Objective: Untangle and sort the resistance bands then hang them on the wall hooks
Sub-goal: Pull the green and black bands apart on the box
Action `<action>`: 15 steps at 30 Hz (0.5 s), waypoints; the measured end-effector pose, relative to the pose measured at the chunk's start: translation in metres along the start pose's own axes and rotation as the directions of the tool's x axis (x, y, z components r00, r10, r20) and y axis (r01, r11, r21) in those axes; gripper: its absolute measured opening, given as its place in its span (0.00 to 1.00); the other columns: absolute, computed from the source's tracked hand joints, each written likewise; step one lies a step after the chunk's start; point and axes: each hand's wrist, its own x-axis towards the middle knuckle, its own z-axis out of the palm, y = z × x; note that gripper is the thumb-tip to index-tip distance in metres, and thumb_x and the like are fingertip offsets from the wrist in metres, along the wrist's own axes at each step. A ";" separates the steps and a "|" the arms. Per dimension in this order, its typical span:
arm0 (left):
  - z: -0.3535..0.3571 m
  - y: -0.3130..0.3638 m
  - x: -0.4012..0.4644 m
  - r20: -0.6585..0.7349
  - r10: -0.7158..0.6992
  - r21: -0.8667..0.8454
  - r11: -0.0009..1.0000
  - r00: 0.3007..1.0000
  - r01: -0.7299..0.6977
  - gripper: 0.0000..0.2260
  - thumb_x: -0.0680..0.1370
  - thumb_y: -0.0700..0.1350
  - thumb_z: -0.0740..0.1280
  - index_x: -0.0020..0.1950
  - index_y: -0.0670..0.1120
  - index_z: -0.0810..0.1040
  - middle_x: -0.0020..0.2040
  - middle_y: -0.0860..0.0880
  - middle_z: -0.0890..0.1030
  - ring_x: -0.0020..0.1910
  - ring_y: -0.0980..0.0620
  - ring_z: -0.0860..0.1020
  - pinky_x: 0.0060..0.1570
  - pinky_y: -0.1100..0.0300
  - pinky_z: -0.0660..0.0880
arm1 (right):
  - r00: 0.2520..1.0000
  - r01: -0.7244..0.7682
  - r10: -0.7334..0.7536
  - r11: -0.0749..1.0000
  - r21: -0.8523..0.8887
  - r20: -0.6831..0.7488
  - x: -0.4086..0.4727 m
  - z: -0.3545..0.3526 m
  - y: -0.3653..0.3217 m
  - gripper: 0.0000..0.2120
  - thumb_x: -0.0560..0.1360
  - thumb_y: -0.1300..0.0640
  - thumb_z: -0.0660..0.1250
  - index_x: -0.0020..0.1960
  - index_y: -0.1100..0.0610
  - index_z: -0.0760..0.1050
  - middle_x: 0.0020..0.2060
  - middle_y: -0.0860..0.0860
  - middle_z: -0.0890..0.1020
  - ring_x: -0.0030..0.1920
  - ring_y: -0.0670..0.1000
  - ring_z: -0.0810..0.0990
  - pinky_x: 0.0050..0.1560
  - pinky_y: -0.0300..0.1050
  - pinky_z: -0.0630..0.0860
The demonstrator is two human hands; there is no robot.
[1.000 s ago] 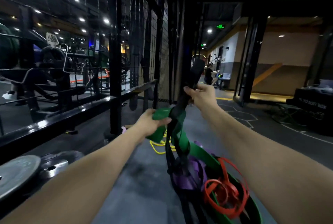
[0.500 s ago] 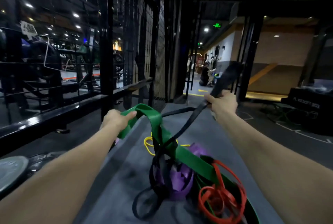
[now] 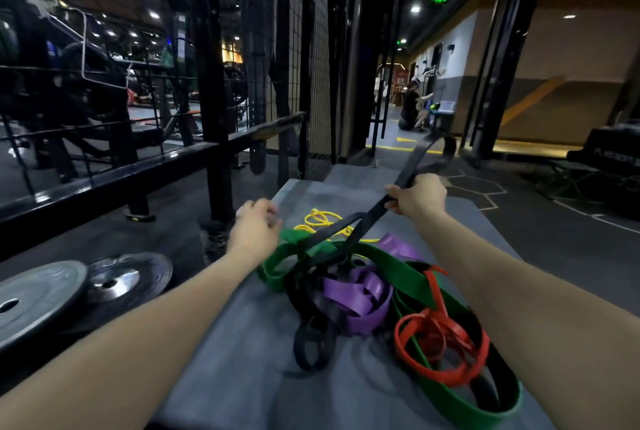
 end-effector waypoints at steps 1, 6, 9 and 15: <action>0.008 0.001 -0.006 0.050 0.020 -0.044 0.999 0.999 -0.018 0.06 0.74 0.42 0.66 0.51 0.44 0.76 0.46 0.46 0.76 0.51 0.41 0.76 0.54 0.55 0.73 | 1.000 -0.012 0.012 0.999 0.030 0.014 0.000 0.006 -0.001 0.09 0.72 0.59 0.71 0.45 0.65 0.76 0.39 0.60 0.81 0.16 0.42 0.75 0.19 0.34 0.74; 0.052 -0.006 -0.047 0.413 -0.113 0.103 0.992 0.904 0.077 0.26 0.68 0.56 0.73 0.58 0.43 0.71 0.57 0.42 0.75 0.58 0.43 0.75 0.57 0.55 0.73 | 0.997 -0.037 0.032 0.997 0.064 0.073 0.009 0.027 -0.005 0.10 0.73 0.58 0.70 0.44 0.65 0.75 0.29 0.56 0.78 0.14 0.41 0.72 0.17 0.31 0.71; 0.063 -0.008 -0.053 0.408 -0.151 0.133 0.986 0.900 0.105 0.33 0.67 0.58 0.74 0.65 0.44 0.66 0.64 0.43 0.70 0.64 0.44 0.70 0.64 0.52 0.69 | 0.989 -0.039 0.034 0.999 0.037 0.142 0.017 0.043 -0.007 0.10 0.72 0.58 0.70 0.39 0.63 0.73 0.26 0.54 0.78 0.18 0.43 0.75 0.29 0.35 0.79; 0.068 -0.014 -0.050 0.453 -0.206 0.079 0.978 0.867 0.191 0.38 0.68 0.50 0.75 0.71 0.46 0.58 0.68 0.43 0.64 0.67 0.44 0.69 0.67 0.53 0.67 | 0.913 0.251 -0.096 0.899 -0.360 0.398 0.008 0.059 0.012 0.15 0.72 0.63 0.67 0.32 0.55 0.64 0.34 0.54 0.71 0.35 0.52 0.69 0.37 0.43 0.68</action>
